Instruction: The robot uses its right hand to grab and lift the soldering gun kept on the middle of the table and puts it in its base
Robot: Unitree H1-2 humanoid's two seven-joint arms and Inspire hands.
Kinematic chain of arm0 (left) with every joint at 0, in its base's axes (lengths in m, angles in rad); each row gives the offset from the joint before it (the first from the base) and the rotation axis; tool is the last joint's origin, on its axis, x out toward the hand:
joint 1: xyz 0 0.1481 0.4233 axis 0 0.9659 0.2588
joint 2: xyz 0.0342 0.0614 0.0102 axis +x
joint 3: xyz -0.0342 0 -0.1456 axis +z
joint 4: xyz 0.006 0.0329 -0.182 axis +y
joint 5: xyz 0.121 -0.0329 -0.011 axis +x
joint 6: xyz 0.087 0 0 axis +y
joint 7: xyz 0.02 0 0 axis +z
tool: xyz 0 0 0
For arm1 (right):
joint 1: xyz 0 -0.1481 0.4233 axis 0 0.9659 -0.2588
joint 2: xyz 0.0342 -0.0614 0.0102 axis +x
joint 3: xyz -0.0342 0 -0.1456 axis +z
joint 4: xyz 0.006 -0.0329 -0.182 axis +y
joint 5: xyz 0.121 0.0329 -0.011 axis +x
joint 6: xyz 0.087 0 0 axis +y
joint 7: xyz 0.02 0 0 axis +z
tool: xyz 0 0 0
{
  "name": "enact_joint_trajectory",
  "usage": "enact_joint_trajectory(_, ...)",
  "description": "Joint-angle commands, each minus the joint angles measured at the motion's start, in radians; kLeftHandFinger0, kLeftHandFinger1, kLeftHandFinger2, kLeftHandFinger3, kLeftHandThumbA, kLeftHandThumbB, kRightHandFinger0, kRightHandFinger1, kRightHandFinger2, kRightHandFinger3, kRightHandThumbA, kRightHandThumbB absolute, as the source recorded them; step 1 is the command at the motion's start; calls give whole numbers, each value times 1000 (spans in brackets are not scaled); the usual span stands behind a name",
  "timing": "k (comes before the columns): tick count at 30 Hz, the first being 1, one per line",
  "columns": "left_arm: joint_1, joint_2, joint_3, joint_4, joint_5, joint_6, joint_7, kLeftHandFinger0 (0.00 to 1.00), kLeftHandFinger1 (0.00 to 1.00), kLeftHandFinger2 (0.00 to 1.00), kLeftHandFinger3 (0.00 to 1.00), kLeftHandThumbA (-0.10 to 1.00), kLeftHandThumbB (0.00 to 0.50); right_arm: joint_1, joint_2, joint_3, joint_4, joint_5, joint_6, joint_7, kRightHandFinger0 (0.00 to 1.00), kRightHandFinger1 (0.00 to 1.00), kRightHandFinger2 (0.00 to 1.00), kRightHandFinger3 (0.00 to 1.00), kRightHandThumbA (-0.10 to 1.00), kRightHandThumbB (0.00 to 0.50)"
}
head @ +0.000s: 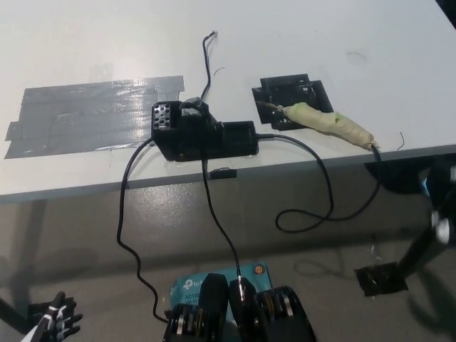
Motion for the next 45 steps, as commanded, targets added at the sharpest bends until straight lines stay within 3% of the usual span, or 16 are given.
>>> enact_joint_trajectory(1, -9, 26, 4, -29, -14, 17, -7, 1000, 987, 1000, 1000, 1000, 443, -158, -4, -23, -114, -2, 95, 39, 1000, 1000, 1000, 1000, 415, 240)
enact_joint_trajectory(3, -9, 23, 9, -29, -17, 17, -14, 1000, 968, 1000, 1000, 1000, 498, -302, -8, 25, -131, -31, 144, 93, 1000, 1000, 1000, 1000, 478, 252)
enact_joint_trajectory(5, -5, 23, 14, -39, -17, 17, -9, 1000, 939, 1000, 1000, 1000, 500, -384, 10, 47, -123, -39, 186, 107, 1000, 1000, 1000, 1000, 450, 278)
enact_joint_trajectory(7, -4, 28, 9, -50, -10, 17, -8, 1000, 980, 1000, 1000, 1000, 497, -488, 41, 77, -51, -44, 187, 111, 1000, 1000, 1000, 1000, 428, 280)
enact_joint_trajectory(10, -2, 33, -3, -62, -7, 17, -6, 1000, 1000, 1000, 1000, 1000, 443, -559, 60, 105, 19, -60, 186, 114, 1000, 1000, 1000, 1000, 418, 271)
enact_joint_trajectory(15, 1, 32, 2, -82, -6, 17, -6, 1000, 1000, 1000, 1000, 1000, 454, -669, 68, 173, 176, -91, 132, 133, 1000, 1000, 1000, 1000, 353, 276)
enact_joint_trajectory(17, 0, 46, 4, -88, -4, 17, -21, 1000, 1000, 1000, 1000, 1000, 457, -718, 80, 194, 293, -73, 162, 165, 1000, 1000, 1000, 1000, 467, 315)
enact_joint_trajectory(20, -4, 55, -6, -89, 11, 17, -22, 1000, 954, 1000, 1000, 1000, 430, -760, 106, 202, 488, -55, 103, 155, 1000, 1000, 1000, 1000, 494, 357)
enact_joint_trajectory(24, -14, 65, -16, -92, 19, 17, -29, 1000, 961, 1000, 1000, 1000, 455, -770, 108, 204, 541, -49, 80, 165, 1000, 1000, 1000, 1000, 481, 347)
enact_joint_trajectory(27, -10, 73, -25, -105, 32, 17, -26, 1000, 977, 1000, 1000, 1000, 467, -792, 115, 297, 608, -105, 148, 240, 1000, 1000, 1000, 1000, 449, 328)
enact_joint_trajectory(31, -10, 77, -20, -105, 18, 16, -38, 1000, 1000, 1000, 1000, 1000, 388, -784, 133, 318, 662, -97, 154, 235, 1000, 1000, 1000, 1000, 473, 344)
enact_joint_trajectory(33, -11, 78, -23, -100, 10, 17, -37, 1000, 1000, 1000, 1000, 1000, 421, -776, 150, 318, 691, -98, 181, 229, 1000, 1000, 1000, 1000, 442, 319)
enact_joint_trajectory(34, -14, 84, -29, -96, 15, 17, -50, 1000, 1000, 1000, 1000, 1000, 476, -768, 161, 334, 721, -107, 158, 226, 1000, 1000, 1000, 1000, 437, 279)
enact_joint_trajectory(36, -14, 85, -25, -95, 13, 16, -61, 1000, 1000, 1000, 1000, 1000, 499, -765, 160, 351, 728, -116, 133, 238, 1000, 1000, 1000, 1000, 448, 265)
enact_joint_trajectory(43, -14, 87, -15, -88, 12, 15, -70, 1000, 1000, 1000, 1000, 1000, 500, -756, 171, 385, 768, -143, 181, 253, 1000, 1000, 1000, 1000, 603, 276)
enact_joint_trajectory(45, -14, 87, -15, -85, 19, 14, -66, 1000, 1000, 1000, 1000, 1000, 500, -757, 159, 401, 790, -160, 184, 262, 1000, 1000, 1000, 1000, 581, 265)
